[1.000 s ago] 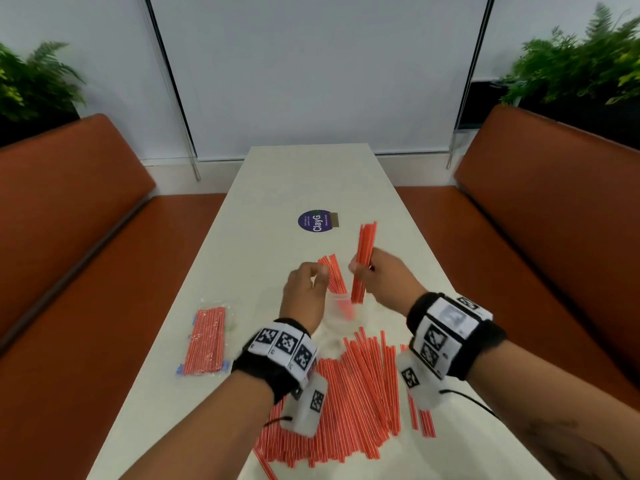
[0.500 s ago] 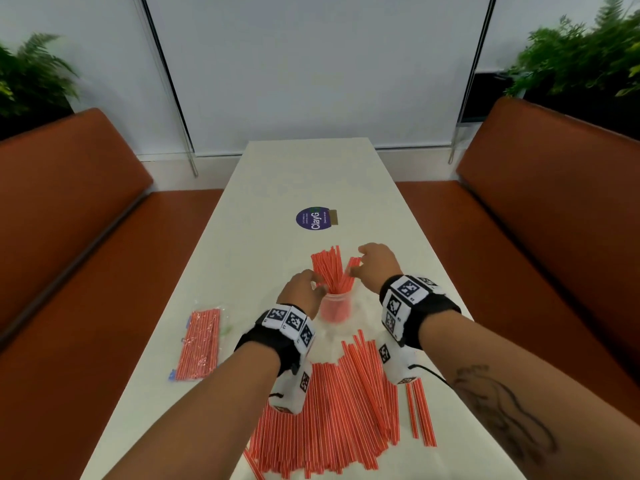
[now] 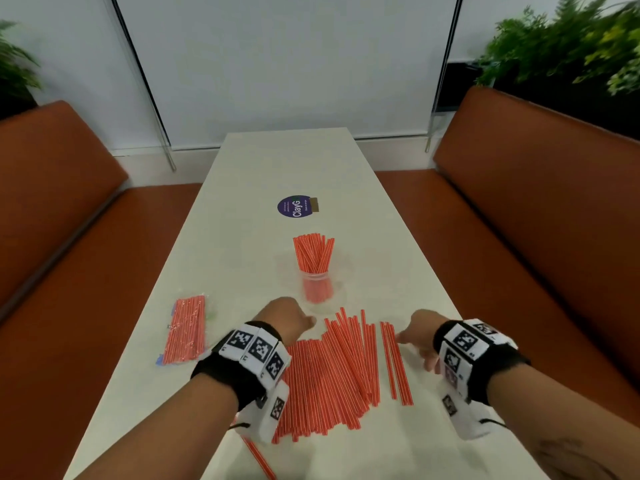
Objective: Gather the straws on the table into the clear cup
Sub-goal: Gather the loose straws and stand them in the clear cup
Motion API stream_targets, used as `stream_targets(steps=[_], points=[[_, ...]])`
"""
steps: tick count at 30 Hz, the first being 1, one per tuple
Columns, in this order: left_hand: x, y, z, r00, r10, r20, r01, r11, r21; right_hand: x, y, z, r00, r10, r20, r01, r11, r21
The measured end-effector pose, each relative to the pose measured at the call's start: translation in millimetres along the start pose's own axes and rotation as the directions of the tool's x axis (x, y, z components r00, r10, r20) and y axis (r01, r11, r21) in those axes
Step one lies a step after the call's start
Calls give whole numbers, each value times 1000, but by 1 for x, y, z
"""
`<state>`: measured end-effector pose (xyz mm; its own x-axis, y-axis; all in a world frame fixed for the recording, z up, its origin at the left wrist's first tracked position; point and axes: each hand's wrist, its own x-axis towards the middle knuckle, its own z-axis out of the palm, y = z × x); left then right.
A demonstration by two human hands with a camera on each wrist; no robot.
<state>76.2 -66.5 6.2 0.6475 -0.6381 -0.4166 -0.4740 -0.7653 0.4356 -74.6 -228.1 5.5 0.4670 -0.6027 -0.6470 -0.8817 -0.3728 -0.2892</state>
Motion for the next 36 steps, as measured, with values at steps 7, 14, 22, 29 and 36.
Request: stream_targets(steps=[7, 14, 22, 29, 36], points=[[-10, 4, 50, 997, -58, 58, 57, 998, 23, 4, -28, 48, 987, -91, -129, 92, 996, -1], [-19, 5, 59, 998, -56, 24, 56, 998, 11, 5, -41, 56, 984, -165, -73, 133, 937, -323], [-26, 21, 64, 999, -36, -20, 38, 993, 109, 9, -32, 62, 983, -184, -25, 160, 908, -388], [-19, 45, 68, 997, -69, -45, 76, 980, 182, 1, -11, 51, 960, -250, -127, 228, 960, -165], [-10, 44, 76, 1000, 0, -13, 6, 907, 421, 9, 6, 42, 966, -208, -155, 239, 947, 215]])
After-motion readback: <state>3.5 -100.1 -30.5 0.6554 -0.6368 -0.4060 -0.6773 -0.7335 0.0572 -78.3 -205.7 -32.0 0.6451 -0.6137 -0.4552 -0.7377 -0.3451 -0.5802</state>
